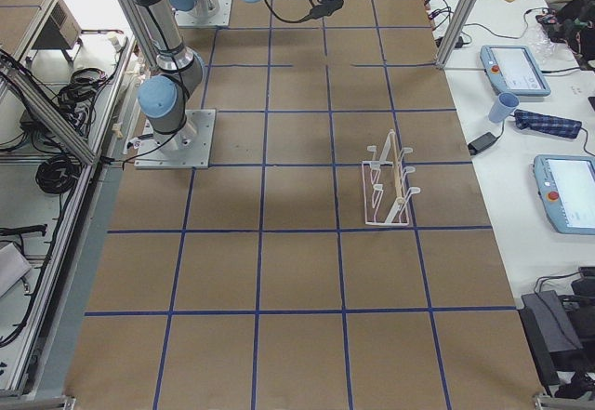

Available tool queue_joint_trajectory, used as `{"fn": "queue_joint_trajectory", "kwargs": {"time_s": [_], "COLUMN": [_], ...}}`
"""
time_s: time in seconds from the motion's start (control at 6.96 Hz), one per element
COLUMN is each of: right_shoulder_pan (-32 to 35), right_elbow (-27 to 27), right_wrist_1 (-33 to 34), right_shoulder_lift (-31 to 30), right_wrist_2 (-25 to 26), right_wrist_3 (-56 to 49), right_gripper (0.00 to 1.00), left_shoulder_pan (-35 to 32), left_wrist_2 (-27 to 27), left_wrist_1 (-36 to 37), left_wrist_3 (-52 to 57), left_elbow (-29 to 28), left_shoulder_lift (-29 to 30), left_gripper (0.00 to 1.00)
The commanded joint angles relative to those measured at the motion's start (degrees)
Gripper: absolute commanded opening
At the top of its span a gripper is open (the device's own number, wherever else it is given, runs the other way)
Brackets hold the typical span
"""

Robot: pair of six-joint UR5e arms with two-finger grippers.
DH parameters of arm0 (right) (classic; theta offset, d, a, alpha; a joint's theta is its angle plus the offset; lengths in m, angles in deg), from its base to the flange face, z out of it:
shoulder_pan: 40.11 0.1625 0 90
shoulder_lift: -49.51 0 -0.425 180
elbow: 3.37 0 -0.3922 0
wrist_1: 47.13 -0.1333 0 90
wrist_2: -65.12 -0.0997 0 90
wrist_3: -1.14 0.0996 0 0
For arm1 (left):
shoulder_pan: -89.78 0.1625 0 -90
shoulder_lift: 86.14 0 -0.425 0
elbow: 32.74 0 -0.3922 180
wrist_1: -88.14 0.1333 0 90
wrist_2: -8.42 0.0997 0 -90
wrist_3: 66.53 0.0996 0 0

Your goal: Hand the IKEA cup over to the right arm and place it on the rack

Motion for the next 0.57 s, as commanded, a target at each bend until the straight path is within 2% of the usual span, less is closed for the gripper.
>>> {"fn": "queue_joint_trajectory", "kwargs": {"time_s": [0.0,0.14,0.43], "right_shoulder_pan": [0.0,0.18,0.44], "right_elbow": [-0.08,-0.52,-1.13], "right_wrist_1": [11.69,15.75,19.64], "right_shoulder_lift": [-0.05,-0.58,-0.67], "right_wrist_2": [11.11,15.35,25.88], "right_wrist_3": [-1.03,-2.61,-11.36], "right_gripper": [0.37,0.38,0.37], "left_shoulder_pan": [3.9,5.04,10.39], "left_wrist_2": [8.79,13.0,25.72], "left_wrist_1": [0.4,1.7,2.59], "left_wrist_3": [-2.93,-3.03,-4.08], "left_elbow": [-0.45,-0.63,-0.89], "left_shoulder_lift": [-0.64,0.4,-0.63], "left_gripper": [0.96,0.96,0.98]}}
